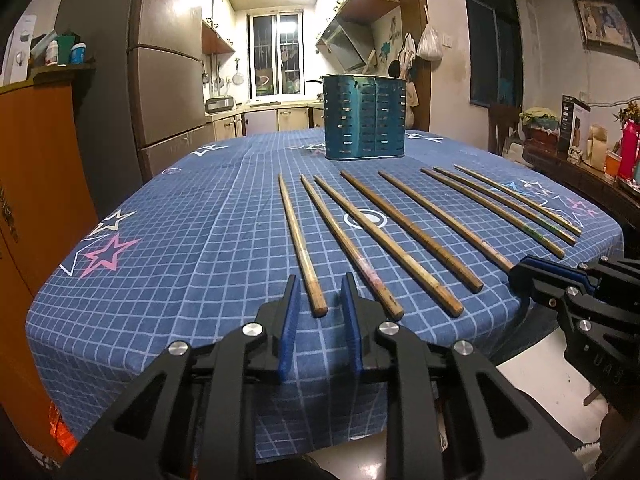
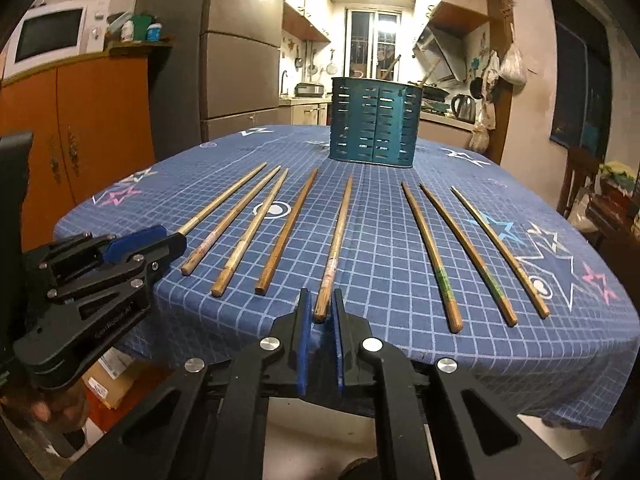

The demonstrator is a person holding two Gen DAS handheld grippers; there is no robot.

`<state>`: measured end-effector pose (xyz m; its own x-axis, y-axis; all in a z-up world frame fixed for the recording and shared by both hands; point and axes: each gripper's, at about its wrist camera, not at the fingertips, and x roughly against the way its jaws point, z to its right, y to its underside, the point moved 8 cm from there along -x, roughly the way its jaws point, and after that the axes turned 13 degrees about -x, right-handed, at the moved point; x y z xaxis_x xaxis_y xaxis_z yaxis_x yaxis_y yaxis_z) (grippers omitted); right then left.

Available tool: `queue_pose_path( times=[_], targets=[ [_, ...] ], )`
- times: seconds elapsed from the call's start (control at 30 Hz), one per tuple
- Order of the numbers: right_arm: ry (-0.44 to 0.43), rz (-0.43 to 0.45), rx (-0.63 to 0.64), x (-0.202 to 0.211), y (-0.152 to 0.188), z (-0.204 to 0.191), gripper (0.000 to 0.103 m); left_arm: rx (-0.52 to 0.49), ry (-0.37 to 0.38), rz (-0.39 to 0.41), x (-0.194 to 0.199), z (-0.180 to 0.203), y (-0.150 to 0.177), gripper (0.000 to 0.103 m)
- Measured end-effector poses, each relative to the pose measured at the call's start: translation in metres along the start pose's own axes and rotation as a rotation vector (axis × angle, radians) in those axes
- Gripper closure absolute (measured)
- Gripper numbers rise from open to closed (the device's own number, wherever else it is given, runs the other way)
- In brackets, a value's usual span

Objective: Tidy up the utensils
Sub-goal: 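Close the left tool on a chopstick while the right tool grasps another chopstick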

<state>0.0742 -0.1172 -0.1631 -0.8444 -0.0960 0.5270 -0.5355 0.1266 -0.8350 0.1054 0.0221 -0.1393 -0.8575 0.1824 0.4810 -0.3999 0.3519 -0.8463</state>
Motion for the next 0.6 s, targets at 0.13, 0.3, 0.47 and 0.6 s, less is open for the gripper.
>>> queue_pose_path(
  times=[0.13, 0.3, 0.47, 0.6],
  targets=[
    [-0.003, 0.017, -0.029, 0.0007, 0.0004, 0.0024, 0.092, 0.000, 0.005, 0.013, 0.0002, -0.0006, -0.0006, 0.084],
    [-0.001, 0.035, -0.052, 0.0020, 0.0023, 0.0028, 0.092, -0.001, 0.006, 0.034, 0.0004, -0.0001, -0.0002, 0.089],
    [-0.007, 0.029, -0.056, 0.0027, 0.0017, 0.0031, 0.095, 0.024, 0.016, 0.037, 0.0007, -0.0035, 0.0008, 0.095],
    [-0.005, 0.022, -0.072, 0.0034, 0.0006, 0.0073, 0.095, 0.022, 0.004, 0.037, 0.0018, -0.0041, 0.0022, 0.096]
  ],
)
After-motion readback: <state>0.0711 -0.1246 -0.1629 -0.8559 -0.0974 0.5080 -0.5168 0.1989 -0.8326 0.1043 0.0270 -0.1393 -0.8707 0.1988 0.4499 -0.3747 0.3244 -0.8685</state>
